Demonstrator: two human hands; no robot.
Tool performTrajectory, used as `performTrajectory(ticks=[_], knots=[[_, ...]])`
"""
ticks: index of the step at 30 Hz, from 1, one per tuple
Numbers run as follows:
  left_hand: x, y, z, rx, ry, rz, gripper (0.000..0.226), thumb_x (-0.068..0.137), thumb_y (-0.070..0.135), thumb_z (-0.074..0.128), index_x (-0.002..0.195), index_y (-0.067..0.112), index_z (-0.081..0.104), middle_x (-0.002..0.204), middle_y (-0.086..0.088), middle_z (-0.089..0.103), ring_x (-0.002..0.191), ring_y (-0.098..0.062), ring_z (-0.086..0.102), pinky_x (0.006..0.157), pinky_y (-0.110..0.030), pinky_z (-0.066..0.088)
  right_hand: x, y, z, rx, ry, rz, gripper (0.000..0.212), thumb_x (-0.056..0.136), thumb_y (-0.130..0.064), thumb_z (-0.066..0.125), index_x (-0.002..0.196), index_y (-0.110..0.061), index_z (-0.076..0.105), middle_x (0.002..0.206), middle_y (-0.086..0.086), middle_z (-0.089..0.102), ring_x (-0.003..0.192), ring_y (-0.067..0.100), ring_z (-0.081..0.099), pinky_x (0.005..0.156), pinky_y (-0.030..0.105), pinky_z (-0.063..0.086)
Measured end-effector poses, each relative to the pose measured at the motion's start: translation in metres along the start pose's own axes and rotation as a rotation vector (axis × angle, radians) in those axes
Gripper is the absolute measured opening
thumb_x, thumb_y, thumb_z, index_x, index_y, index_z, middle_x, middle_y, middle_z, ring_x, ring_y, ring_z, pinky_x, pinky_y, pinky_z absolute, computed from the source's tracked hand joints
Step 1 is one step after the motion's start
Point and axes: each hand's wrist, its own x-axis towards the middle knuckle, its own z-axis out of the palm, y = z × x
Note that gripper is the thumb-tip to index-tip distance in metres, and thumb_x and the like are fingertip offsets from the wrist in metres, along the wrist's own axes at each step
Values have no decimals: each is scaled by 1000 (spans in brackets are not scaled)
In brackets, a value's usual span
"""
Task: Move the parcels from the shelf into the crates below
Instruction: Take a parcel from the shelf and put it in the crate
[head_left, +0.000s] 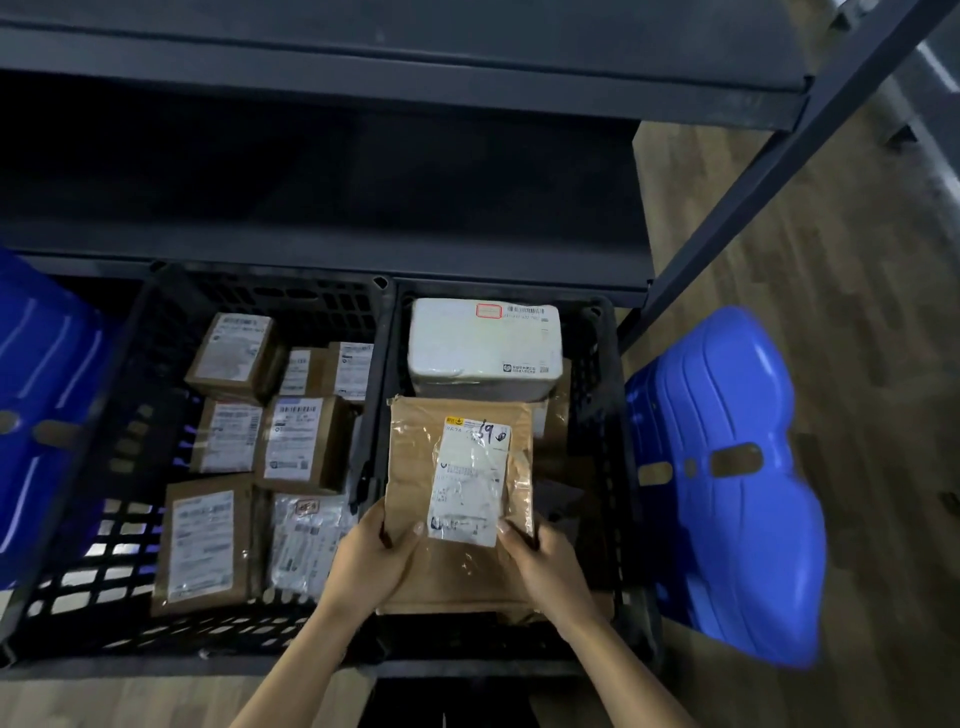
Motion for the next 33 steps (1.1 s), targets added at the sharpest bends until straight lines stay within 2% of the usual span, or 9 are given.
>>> performTrajectory(ticks=[5,8,13,15,19,23,27,31,33], knots=[[4,9,5,52,102,9,45,88,17,66,130,15,51,85,11,61,75,-10,57,56,-17,39,14,3,11,26,-2,-21,14,94,-38,58,107,-42,61,91,-39,64,90,-25,55,67,-2,40],[1,12,10,107,150,14,53,86,8,64,135,12,45,79,10,56,64,-8,51,53,-24,40,18,4,13,-12,-9,0,20,93,-43,57,113,-39,60,85,-38,62,81,-29,53,60,-3,39],[-9,6,12,161,150,-10,61,85,8,65,140,16,41,100,-6,68,81,-22,63,64,-28,46,15,13,16,-44,-18,30,28,93,-45,56,118,-34,62,89,-29,64,77,-22,56,61,0,42],[-14,4,12,208,129,-33,64,86,10,65,143,15,37,100,-9,69,86,-26,65,68,-31,49,12,16,17,-64,-18,29,24,94,-42,55,115,-33,62,85,-29,62,72,-24,56,58,0,42],[-25,-1,14,266,94,-56,66,88,13,62,146,14,31,96,-8,68,81,-23,63,66,-32,50,2,24,18,-70,-12,58,9,94,-40,57,98,-34,61,67,-23,65,65,-17,61,53,4,43],[-39,-7,19,281,114,-74,73,92,21,60,151,12,18,110,-10,65,87,-24,64,61,-25,42,-7,30,22,-34,-10,78,10,96,-32,57,87,-33,59,57,-19,66,55,-8,63,46,6,39],[-29,-10,19,378,82,-69,75,90,19,60,150,9,18,113,-11,62,92,-24,63,64,-25,42,-7,26,25,-34,-48,84,12,98,-28,54,86,-30,55,43,-11,58,39,-1,55,42,14,39],[-32,-12,20,324,83,-69,76,91,16,60,152,9,14,115,-13,62,84,-20,61,65,-25,47,-8,32,20,-60,-64,67,3,94,-35,58,92,-35,56,59,-23,65,56,-10,63,49,4,40],[-35,-13,22,294,115,-59,76,91,17,61,152,9,15,114,-12,62,78,-14,55,63,-22,45,-7,31,17,-100,-66,49,14,92,-41,60,103,-32,60,71,-27,65,68,-20,60,55,2,39]])
